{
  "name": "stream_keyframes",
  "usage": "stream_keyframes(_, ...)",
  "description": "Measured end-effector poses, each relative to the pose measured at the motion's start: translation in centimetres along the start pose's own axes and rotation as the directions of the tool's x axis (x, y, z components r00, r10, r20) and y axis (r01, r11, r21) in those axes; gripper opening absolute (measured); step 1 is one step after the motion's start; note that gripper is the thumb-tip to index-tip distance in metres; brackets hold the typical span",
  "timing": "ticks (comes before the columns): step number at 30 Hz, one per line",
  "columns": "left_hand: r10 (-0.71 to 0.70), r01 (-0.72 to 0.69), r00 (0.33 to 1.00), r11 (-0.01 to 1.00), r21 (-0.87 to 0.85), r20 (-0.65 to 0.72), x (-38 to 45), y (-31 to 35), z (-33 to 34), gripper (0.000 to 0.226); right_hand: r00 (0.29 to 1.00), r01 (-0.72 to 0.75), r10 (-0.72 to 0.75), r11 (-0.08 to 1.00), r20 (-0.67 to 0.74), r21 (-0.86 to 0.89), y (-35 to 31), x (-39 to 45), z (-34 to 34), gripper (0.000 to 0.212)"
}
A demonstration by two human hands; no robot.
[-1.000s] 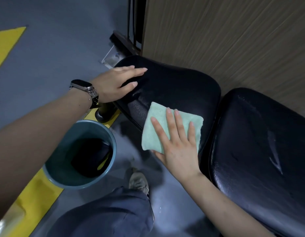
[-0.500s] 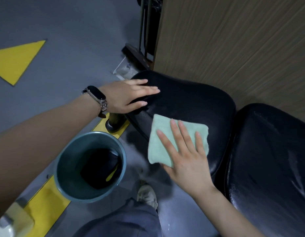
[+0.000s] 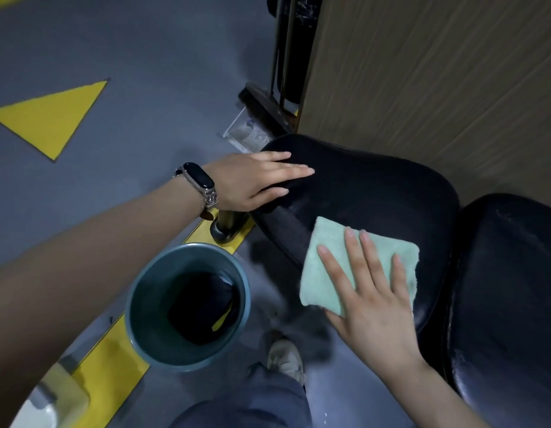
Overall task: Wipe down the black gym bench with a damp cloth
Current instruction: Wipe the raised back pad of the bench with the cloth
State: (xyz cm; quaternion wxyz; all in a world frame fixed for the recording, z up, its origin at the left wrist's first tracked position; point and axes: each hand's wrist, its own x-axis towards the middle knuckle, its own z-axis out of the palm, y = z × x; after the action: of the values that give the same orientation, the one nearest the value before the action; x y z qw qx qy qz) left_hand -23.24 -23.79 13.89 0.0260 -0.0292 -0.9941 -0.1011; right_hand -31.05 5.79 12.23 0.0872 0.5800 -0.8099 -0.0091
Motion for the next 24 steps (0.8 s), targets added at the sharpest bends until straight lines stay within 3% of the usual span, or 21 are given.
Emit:
stream_keyframes(10, -0.043, 0.043, 0.999, 0.998, -0.048, -0.014, -0.1, -0.1, 0.1, 0.054, 0.992, 0.054, -0.039, 0.992, 0.122, -0.116, -4.5, 6.2, 1.0, 0.101)
stream_keyframes(17, -0.096, 0.097, 0.995, 0.993, -0.067, 0.018, 0.1, 0.2, -0.3, 0.051, 0.994, 0.075, -0.072, 0.997, 0.08, -0.036, -3.7, 6.4, 0.8, 0.103)
stream_keyframes(24, -0.106, 0.11, 0.994, 0.99, -0.087, 0.039, 0.3, 0.4, -0.4, 0.052, 1.0, 0.01, -0.011, 0.997, 0.005, 0.083, -0.6, 3.3, 0.1, 0.071)
